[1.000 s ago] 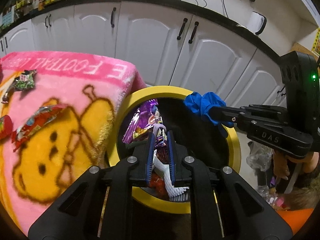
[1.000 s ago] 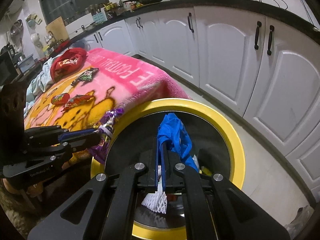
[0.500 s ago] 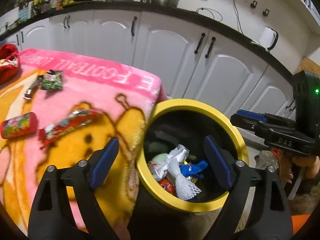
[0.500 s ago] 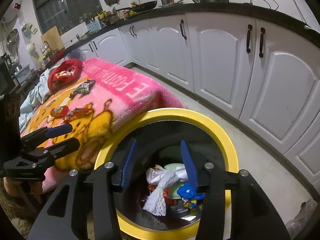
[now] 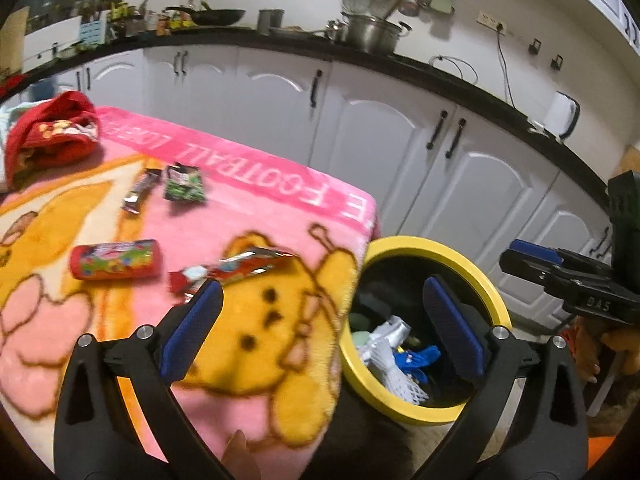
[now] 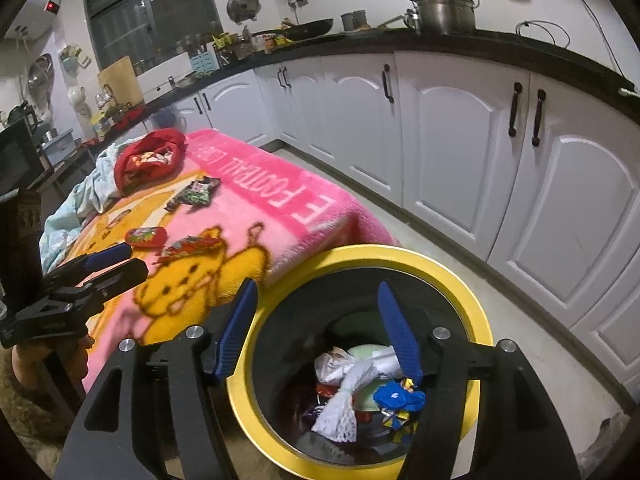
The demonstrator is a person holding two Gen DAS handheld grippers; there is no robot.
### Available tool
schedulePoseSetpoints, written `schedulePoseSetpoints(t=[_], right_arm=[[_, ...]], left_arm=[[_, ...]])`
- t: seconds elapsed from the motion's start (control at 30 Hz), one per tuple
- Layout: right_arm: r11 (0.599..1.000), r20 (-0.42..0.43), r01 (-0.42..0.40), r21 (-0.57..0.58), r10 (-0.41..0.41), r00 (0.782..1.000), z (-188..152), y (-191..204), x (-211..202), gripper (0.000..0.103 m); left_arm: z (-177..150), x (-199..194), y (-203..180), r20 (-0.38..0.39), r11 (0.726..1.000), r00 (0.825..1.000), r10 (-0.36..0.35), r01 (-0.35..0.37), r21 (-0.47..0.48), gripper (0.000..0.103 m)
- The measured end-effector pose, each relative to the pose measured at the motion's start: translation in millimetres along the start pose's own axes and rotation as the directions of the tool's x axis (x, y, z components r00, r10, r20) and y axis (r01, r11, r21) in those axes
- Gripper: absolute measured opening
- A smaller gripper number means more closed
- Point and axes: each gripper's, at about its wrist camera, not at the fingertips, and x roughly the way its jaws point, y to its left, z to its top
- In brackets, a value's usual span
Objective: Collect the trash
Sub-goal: 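Move both tools back over the remaining items on the blanket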
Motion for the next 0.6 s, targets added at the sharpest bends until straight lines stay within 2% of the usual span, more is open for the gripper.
schedulePoseSetpoints(t=[0.6], right_arm=[[0.994, 0.025, -0.055, -0.092, 0.058, 0.998, 27, 62, -2, 0.061]], left_arm=[[0, -43, 57, 0.088, 0.991, 0.991, 0.102, -0.093, -0.101, 0.092]])
